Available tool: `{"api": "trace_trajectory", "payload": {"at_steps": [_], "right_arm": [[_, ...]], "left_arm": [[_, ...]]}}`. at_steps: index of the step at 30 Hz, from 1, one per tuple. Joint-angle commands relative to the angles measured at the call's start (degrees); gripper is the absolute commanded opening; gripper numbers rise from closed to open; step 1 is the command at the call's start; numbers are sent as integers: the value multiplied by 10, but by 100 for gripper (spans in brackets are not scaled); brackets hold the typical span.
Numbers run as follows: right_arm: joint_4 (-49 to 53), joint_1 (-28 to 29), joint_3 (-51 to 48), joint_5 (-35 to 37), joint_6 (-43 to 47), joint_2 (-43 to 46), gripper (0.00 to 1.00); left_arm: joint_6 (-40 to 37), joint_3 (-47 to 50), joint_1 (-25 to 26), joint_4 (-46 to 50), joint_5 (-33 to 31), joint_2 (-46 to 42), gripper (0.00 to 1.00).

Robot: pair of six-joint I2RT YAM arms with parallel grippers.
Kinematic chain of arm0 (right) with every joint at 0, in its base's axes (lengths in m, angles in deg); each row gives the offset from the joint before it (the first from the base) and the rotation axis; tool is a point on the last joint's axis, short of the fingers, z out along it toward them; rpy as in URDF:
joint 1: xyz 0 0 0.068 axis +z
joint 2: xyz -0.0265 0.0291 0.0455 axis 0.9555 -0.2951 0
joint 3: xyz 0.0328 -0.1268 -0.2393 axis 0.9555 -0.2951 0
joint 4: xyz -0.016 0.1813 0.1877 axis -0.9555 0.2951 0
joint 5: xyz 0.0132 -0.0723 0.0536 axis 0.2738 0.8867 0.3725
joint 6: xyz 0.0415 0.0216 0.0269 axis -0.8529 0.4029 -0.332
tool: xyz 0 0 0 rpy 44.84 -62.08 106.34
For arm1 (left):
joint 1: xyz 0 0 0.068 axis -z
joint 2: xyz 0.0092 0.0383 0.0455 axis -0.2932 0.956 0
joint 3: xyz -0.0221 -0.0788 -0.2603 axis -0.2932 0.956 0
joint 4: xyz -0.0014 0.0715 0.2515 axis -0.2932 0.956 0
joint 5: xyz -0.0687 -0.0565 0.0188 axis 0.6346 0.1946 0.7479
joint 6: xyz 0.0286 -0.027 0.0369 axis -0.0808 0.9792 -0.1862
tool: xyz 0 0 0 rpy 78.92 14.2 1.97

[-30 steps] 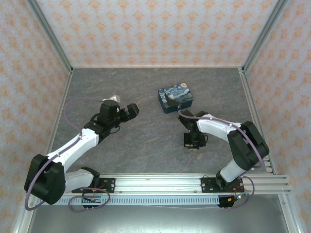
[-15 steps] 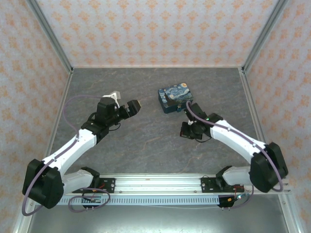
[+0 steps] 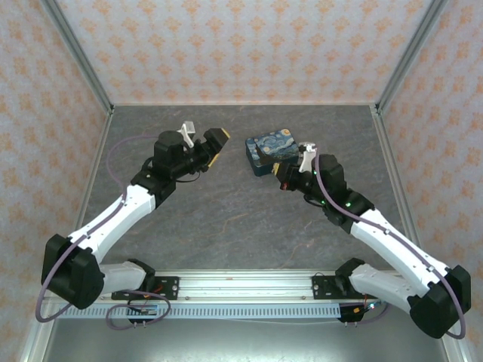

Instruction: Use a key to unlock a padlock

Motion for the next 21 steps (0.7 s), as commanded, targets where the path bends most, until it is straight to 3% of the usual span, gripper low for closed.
{"api": "trace_trajectory", "payload": {"at_steps": [1,5,7,14,21], "right_arm": [[-97,8,-7,43,105,5,0],[-154,17,-2,51,152,-12,0],[-165,18,6,49,160,-24,0],[-199,24,21,19,159,-63,0],[-241,39,19,3,148,-90,0]], "left_arm": [[154,-34,8,47,28,16,90],[309,-21,20,-6,42,36,86],[352,-23,29,-20,37,40,84],[447,-48,52,-24,26,47,75],[495,-67,72,-25,18,53,69]]}}
